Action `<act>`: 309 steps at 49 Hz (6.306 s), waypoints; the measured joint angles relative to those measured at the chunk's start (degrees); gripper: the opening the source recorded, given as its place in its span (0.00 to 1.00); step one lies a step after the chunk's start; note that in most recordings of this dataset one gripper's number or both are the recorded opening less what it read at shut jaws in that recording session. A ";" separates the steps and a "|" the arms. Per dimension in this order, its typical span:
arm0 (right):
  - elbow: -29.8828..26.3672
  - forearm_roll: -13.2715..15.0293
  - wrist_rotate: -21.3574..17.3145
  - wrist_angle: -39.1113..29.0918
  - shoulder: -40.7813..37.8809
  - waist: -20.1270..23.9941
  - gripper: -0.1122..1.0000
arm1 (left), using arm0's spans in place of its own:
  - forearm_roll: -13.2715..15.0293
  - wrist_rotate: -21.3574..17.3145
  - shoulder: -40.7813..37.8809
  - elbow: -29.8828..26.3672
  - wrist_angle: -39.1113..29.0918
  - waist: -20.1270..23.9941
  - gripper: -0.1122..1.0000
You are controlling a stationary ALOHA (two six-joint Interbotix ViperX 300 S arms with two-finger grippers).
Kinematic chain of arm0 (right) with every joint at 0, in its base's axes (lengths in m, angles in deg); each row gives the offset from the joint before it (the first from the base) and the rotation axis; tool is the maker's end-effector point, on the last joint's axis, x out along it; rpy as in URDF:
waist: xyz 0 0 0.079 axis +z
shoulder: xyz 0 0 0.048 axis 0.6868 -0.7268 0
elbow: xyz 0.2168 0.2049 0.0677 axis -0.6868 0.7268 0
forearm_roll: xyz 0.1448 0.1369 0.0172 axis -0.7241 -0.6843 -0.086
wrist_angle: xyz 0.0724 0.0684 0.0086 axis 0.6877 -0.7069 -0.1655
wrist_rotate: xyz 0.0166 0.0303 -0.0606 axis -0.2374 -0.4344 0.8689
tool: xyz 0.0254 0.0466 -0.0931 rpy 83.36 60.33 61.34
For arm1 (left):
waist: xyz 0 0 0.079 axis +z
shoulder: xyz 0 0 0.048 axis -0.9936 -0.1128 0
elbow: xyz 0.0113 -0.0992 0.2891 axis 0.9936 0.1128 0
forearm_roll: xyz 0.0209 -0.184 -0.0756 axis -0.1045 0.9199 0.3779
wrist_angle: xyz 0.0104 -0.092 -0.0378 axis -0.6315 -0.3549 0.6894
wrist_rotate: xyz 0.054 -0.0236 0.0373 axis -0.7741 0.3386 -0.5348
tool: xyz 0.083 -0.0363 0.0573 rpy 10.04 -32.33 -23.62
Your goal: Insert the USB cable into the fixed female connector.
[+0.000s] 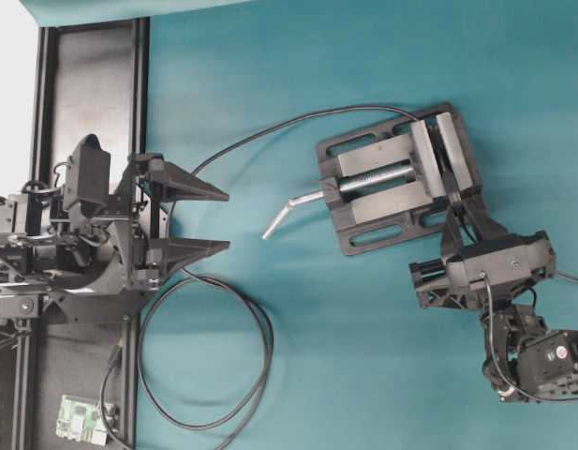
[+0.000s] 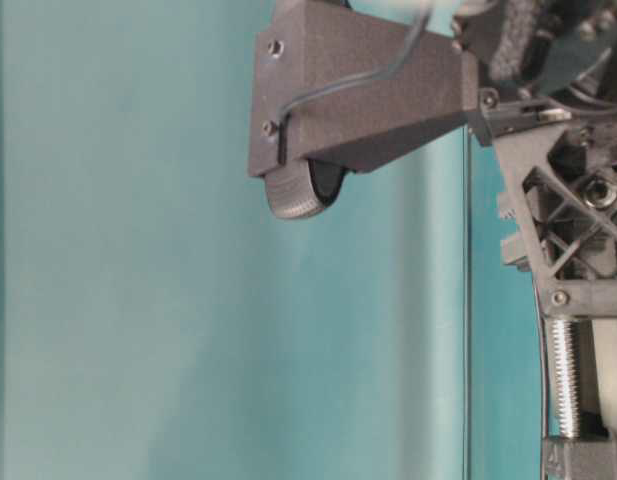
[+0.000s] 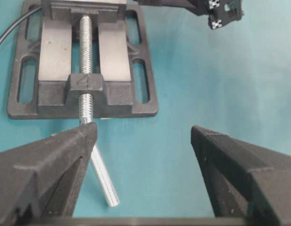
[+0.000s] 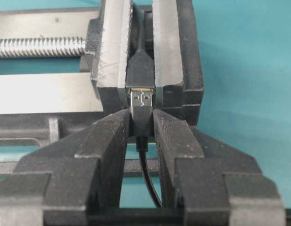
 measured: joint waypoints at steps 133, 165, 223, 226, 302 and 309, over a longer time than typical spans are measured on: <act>0.44 1.85 0.35 -2.90 0.09 -2.02 0.30 | -0.09 0.09 0.00 0.09 0.00 -0.09 0.96; 0.53 1.85 1.76 -3.25 0.26 -1.67 0.42 | 0.00 0.09 0.00 0.09 0.00 0.00 0.96; -0.44 0.00 5.01 -3.78 1.58 4.22 0.49 | 0.00 0.00 0.00 0.09 0.00 -0.09 0.96; -0.35 0.09 5.89 -4.04 1.58 4.39 0.49 | 0.00 0.00 0.00 0.09 0.00 0.00 0.96; 28.65 5.80 15.73 -32.08 27.69 6.86 0.80 | 0.00 0.09 0.09 1.23 1.58 -0.09 0.96; 31.38 8.26 15.82 -34.63 28.92 6.77 0.80 | 0.00 0.00 0.00 1.23 1.14 -0.09 0.96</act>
